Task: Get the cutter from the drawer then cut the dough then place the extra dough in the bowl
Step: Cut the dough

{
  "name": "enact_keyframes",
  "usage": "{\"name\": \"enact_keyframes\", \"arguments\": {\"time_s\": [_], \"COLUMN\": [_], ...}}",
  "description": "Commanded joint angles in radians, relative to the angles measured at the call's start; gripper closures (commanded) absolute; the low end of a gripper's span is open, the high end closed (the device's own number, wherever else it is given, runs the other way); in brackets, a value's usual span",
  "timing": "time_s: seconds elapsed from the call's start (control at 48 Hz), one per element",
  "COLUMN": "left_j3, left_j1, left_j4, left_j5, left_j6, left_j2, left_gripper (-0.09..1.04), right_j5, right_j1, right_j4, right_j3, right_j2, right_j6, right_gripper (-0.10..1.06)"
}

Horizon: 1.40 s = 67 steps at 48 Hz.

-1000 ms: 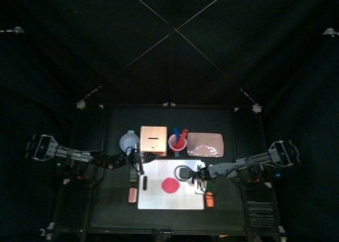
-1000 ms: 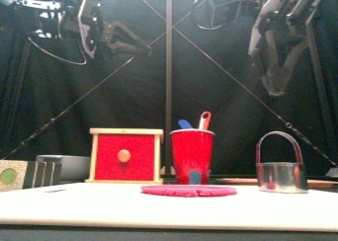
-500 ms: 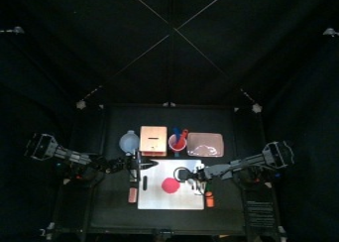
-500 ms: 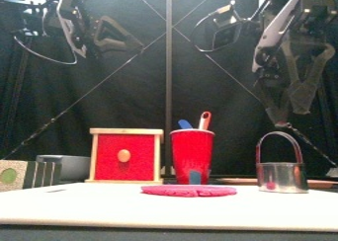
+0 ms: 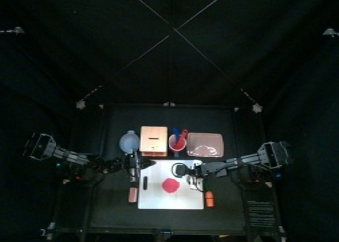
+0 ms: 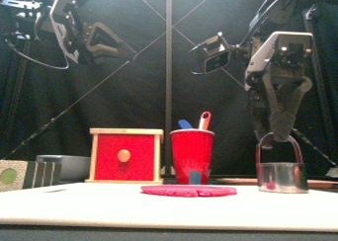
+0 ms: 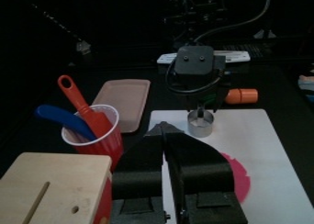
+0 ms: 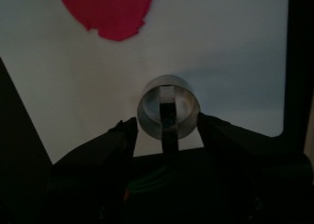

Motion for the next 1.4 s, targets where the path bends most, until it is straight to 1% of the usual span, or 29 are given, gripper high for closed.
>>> {"name": "enact_keyframes", "arguments": {"time_s": [0.021, 0.125, 0.354, 0.438, 0.479, 0.604, 0.771, 0.875, 1.208, 1.396], "left_j3": [-0.006, -0.002, -0.002, 0.003, 0.006, 0.021, 0.044, 0.071, 0.163, 0.193], "left_j1": [-0.002, -0.002, -0.005, -0.008, -0.008, -0.009, -0.015, -0.015, -0.014, -0.014], "left_j4": [-0.005, -0.011, -0.014, -0.020, -0.023, -0.034, -0.038, -0.040, -0.041, -0.043], "left_j5": [-0.020, -0.028, -0.034, -0.034, -0.034, -0.034, -0.034, -0.035, -0.043, -0.043], "left_j6": [0.000, 0.000, 0.000, 0.000, 0.000, 0.000, 0.002, 0.002, 0.002, 0.002], "left_j2": [-0.005, -0.005, -0.005, -0.006, -0.006, -0.018, -0.046, -0.069, -0.173, -0.202], "left_gripper": [0.62, 0.62, 0.62, 0.62, 0.62, 0.62, 0.62, 0.62, 0.62, 0.62], "right_j5": [-0.008, -0.008, 0.011, 0.037, 0.052, 0.094, 0.103, 0.110, 0.227, 0.272], "right_j1": [-0.002, 0.000, 0.006, 0.006, 0.006, 0.014, 0.028, 0.028, 0.018, 0.018], "right_j4": [0.003, 0.005, 0.009, 0.011, 0.011, 0.008, -0.006, -0.006, -0.006, -0.005], "right_j3": [-0.011, -0.017, -0.034, -0.051, -0.063, -0.109, -0.206, -0.272, -0.505, -0.581], "right_j2": [-0.006, 0.006, 0.023, 0.023, 0.023, 0.023, 0.058, 0.101, 0.284, 0.344], "right_j6": [0.000, 0.000, -0.002, 0.000, 0.000, -0.005, -0.005, -0.006, -0.020, -0.023], "right_gripper": [0.11, 0.17, 0.44, 0.50, 0.52, 0.53, 0.53, 0.53, 0.53, 0.53]}}
